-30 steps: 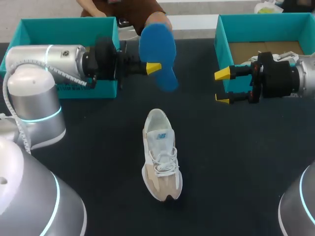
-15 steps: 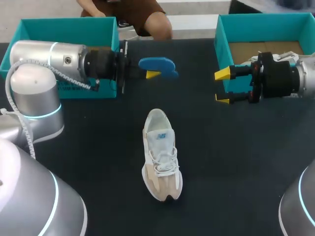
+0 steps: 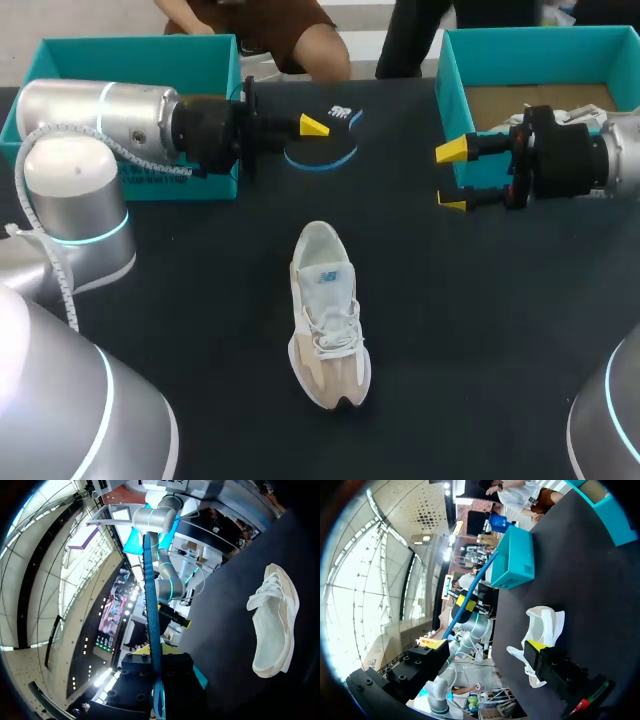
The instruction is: Take the shoe out of the shoebox, open the shoe tongue, remove and reinsert the insole, then place the shoe into the shoebox
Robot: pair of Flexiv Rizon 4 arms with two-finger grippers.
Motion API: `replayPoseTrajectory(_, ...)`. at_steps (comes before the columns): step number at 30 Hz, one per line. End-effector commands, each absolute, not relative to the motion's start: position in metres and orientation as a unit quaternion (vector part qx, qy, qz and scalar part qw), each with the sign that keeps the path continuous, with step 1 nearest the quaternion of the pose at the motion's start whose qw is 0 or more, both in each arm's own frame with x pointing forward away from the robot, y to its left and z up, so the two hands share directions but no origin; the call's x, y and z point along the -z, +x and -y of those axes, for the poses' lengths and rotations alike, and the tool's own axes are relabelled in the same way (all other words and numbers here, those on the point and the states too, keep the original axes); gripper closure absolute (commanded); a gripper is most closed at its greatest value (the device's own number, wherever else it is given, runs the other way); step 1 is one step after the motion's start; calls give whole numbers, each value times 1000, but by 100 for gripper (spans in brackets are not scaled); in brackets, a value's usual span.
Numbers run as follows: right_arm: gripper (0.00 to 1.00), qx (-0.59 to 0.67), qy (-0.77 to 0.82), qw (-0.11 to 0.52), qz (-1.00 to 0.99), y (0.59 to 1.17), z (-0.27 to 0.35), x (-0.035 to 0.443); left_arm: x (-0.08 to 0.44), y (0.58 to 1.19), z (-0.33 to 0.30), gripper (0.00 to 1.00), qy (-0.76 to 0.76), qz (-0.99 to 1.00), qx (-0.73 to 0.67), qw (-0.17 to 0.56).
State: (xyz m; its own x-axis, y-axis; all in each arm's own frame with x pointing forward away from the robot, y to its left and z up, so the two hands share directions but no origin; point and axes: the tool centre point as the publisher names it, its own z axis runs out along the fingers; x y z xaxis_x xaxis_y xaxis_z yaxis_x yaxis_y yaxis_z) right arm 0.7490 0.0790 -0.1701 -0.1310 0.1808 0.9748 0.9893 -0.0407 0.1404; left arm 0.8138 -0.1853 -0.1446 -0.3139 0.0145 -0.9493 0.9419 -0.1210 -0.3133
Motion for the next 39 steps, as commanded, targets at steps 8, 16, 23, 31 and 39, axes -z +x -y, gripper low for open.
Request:
replayPoseTrajectory(8,0,500,-521,404,562,749,-80,171,149,804,186,100,449,-512,584,442)
replayPoseTrajectory(16,0,500,-521,404,562,749,-80,171,149,804,186,100,449,-512,584,442)
replayPoseTrajectory(23,0,500,-521,404,562,749,-80,171,158,803,186,100,481,-506,552,456)
replayPoseTrajectory(31,0,506,-510,417,557,759,-110,183,164,803,195,100,520,-482,512,484)
replayPoseTrajectory(39,0,505,-497,428,562,765,-129,186,177,806,211,100,546,-466,492,492)
